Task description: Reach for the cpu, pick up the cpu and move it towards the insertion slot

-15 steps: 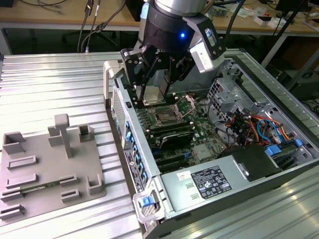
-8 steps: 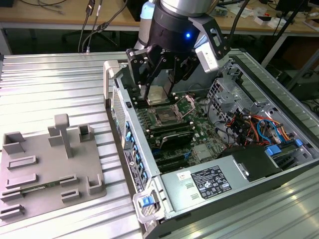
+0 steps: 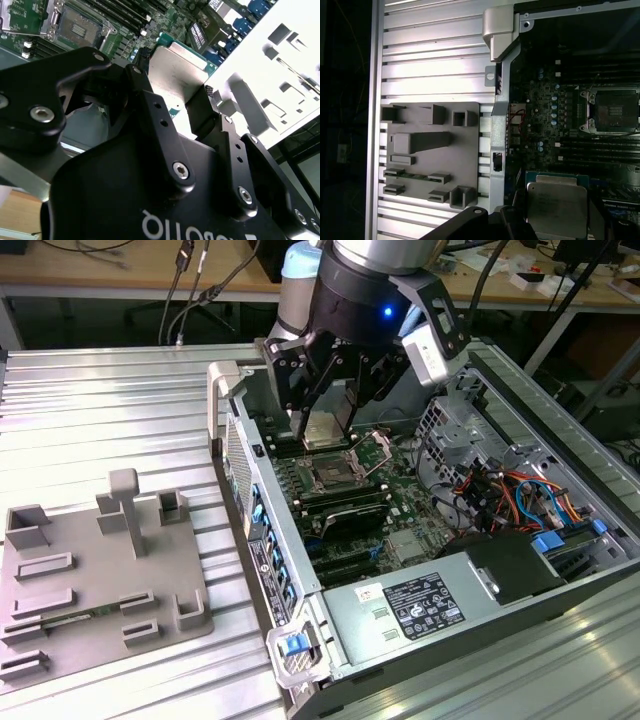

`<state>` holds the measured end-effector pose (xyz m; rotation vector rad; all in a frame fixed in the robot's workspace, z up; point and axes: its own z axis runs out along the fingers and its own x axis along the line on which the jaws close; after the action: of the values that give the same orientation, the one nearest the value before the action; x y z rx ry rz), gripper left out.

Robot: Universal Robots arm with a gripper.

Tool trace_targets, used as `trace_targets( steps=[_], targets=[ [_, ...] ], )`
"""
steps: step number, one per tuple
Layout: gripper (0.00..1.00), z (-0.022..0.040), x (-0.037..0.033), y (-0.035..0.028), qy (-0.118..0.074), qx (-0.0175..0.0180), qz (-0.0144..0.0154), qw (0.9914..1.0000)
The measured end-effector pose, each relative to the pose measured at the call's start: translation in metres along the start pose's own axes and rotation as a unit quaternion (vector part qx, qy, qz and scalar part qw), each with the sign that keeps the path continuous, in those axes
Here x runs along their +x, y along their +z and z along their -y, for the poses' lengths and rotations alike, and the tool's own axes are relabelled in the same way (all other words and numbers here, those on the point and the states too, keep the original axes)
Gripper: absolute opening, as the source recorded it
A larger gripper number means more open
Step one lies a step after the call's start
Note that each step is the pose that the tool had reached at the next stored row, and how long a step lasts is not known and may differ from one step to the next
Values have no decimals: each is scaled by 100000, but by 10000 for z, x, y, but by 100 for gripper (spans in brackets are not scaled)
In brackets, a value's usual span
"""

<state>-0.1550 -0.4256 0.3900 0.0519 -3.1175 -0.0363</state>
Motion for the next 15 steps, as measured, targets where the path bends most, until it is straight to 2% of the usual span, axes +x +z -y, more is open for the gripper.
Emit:
trace_targets(
  steps=[10,15],
  targets=[
    [55,-2,-27,1,-1,-3,2,100000],
    [55,-25,-93,3,4,-2,-5,100000]
  ],
)
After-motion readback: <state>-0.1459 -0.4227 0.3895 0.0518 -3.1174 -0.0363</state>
